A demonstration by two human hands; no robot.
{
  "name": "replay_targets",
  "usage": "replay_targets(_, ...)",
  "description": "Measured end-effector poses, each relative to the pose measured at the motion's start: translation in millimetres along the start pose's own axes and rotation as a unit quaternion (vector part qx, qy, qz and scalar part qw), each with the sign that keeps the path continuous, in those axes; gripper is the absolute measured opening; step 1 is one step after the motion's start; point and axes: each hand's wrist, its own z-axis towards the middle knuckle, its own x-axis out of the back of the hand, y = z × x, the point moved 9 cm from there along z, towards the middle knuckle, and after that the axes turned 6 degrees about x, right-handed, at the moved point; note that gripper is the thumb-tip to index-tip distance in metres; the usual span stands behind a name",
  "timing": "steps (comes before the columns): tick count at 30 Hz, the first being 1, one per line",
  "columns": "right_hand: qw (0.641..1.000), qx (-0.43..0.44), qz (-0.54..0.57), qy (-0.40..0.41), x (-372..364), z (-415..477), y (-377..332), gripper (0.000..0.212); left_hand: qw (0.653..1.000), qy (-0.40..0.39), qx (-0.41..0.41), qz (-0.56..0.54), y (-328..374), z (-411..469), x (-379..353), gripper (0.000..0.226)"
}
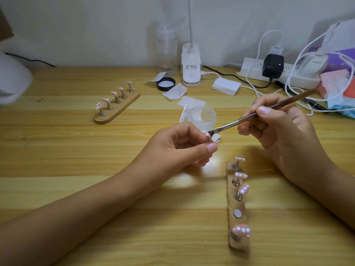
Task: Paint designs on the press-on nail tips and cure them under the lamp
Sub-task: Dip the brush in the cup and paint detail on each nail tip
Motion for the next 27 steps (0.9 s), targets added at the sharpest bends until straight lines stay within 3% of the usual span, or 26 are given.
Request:
replay_targets(10, 0.999, 0.011, -0.022, 0.036, 9, 3, 0, 0.015, 1.0, -0.004, -0.004, 0.015, 0, 0, -1, 0.005)
replay_targets(21, 0.993, -0.042, 0.095, 0.057, 15, 8, 12, 0.032, 0.998, 0.006, 0.004, 0.06, 3, 0, 0, 0.012)
replay_targets(27, 0.995, -0.047, 0.089, 0.023, 11, 8, 13, 0.032, 0.997, -0.009, 0.004, 0.081, 4, -2, -5, 0.013)
